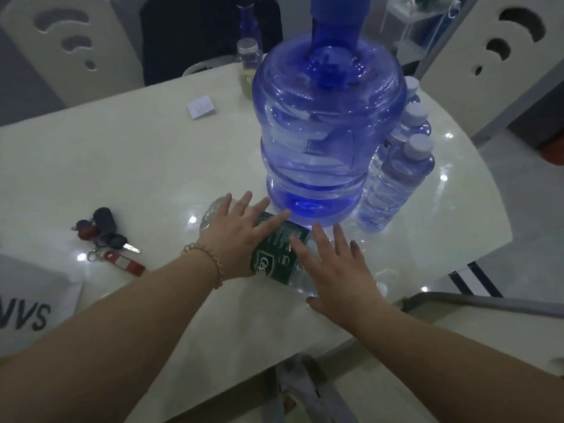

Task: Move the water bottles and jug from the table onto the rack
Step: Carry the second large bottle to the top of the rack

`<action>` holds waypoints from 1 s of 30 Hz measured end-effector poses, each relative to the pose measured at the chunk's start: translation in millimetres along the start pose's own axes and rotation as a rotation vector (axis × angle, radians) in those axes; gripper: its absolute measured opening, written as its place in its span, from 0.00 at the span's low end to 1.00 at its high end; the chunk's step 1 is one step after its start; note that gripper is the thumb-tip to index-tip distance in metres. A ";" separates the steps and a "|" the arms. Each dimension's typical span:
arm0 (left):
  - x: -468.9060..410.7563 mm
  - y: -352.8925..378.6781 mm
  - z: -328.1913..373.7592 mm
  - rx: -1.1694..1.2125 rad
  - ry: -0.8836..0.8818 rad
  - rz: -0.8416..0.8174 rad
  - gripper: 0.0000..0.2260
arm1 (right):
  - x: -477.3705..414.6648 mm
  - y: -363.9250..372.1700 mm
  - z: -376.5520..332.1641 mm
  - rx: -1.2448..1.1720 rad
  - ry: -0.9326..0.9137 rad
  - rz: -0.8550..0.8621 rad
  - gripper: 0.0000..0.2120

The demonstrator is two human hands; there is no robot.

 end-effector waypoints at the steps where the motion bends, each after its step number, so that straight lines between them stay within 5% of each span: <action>1: 0.1 2.9 1.1 -0.012 0.005 0.022 0.55 | -0.9 1.6 0.6 -0.008 0.003 -0.004 0.55; 12: 8.0 0.2 22.1 -0.053 -0.036 0.099 0.47 | 1.4 -5.0 18.8 0.019 0.054 0.001 0.58; 18: 19.6 -16.4 63.3 0.086 -0.164 0.058 0.44 | 20.9 -24.6 46.3 0.099 -0.119 -0.057 0.58; 30: -72.6 -196.6 225.7 0.033 -0.193 0.300 0.40 | 159.7 -157.6 227.5 0.194 -0.161 0.056 0.58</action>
Point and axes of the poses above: each hand's wrist, its own x-axis away from the middle knuckle, its own y-axis out of the palm, z = x × y, the point moved 4 cm from there along -x, towards the middle knuckle, and after that the axes turned 8 degrees about -x, right-handed, at the moved point
